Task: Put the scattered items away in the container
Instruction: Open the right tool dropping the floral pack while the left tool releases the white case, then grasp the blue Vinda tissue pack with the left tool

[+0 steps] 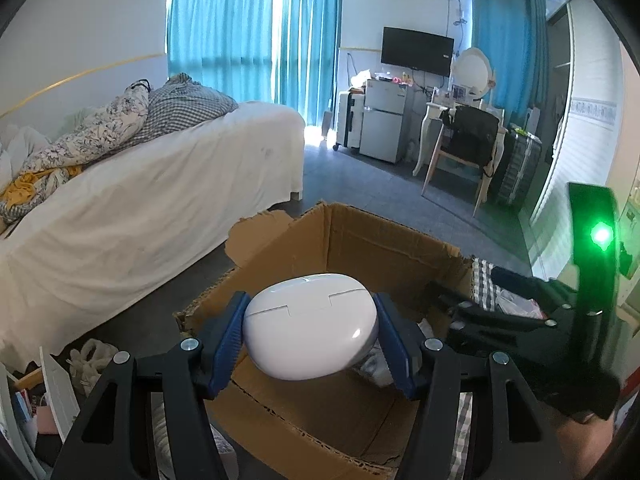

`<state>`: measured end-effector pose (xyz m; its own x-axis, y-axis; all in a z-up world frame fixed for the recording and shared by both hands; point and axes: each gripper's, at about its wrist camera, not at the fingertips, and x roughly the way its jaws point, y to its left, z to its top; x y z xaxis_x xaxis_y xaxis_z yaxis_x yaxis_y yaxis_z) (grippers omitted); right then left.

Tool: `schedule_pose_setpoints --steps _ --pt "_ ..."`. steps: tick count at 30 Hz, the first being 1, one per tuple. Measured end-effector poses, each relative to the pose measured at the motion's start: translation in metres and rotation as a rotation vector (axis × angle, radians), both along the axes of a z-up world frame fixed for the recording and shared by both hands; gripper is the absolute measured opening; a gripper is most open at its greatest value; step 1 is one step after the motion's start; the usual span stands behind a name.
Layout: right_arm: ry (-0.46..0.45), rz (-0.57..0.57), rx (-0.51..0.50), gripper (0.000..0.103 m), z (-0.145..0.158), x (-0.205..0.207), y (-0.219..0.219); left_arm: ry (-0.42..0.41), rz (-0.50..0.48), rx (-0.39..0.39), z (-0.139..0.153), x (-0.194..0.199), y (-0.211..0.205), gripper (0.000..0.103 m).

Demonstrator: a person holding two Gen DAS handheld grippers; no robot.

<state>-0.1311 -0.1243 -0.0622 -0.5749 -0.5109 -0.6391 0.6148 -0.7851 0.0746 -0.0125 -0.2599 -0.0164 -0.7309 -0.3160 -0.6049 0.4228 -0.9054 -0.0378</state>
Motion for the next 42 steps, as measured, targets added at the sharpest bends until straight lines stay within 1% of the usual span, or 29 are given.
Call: schedule_pose_setpoints --steps 4,11,14,17,19,20,21,23,26,29,32,36,39,42 --pt "0.021 -0.046 -0.016 0.086 0.007 0.000 0.019 -0.018 -0.019 0.002 -0.007 -0.013 0.004 0.063" --pt "0.083 -0.128 -0.005 0.089 0.020 0.000 0.056 -0.076 -0.089 0.020 -0.023 -0.060 0.024 0.064" --pt "0.092 -0.154 -0.011 0.089 0.024 -0.003 0.070 -0.100 -0.107 0.037 -0.031 -0.072 0.031 0.064" --pt "0.094 -0.182 -0.017 0.090 0.026 -0.007 0.085 -0.105 -0.113 0.033 -0.032 -0.080 0.038 0.066" --pt "0.093 -0.197 -0.021 0.090 0.025 -0.009 0.094 -0.097 -0.111 0.005 -0.030 -0.082 0.043 0.076" --pt "0.092 -0.207 -0.022 0.090 0.024 -0.010 0.100 -0.091 -0.111 -0.006 -0.029 -0.083 0.046 0.085" --pt "0.090 -0.219 -0.023 0.090 0.024 -0.011 0.106 -0.082 -0.111 -0.013 -0.027 -0.082 0.049 0.088" --pt "0.084 -0.241 -0.029 0.090 0.023 -0.013 0.117 -0.070 -0.111 -0.022 -0.024 -0.082 0.055 0.088" --pt "0.077 -0.281 -0.032 0.090 0.022 -0.016 0.140 -0.073 -0.120 -0.012 -0.023 -0.084 0.061 0.088" --pt "0.064 -0.352 -0.022 0.090 0.020 -0.020 0.173 -0.074 -0.137 -0.010 -0.021 -0.085 0.073 0.088" --pt "0.019 -0.418 -0.043 0.090 0.012 -0.025 0.211 -0.074 -0.173 -0.003 -0.023 -0.084 0.088 0.089" --pt "-0.073 -0.479 -0.054 0.090 -0.008 -0.031 0.256 -0.085 -0.231 -0.018 -0.030 -0.091 0.121 0.094" --pt "-0.082 -0.505 -0.018 0.090 -0.019 -0.028 0.276 -0.105 -0.278 -0.020 -0.040 -0.099 0.147 0.095" --pt "-0.088 -0.532 0.004 0.090 -0.027 -0.023 0.301 -0.132 -0.337 -0.019 -0.055 -0.108 0.182 0.098"
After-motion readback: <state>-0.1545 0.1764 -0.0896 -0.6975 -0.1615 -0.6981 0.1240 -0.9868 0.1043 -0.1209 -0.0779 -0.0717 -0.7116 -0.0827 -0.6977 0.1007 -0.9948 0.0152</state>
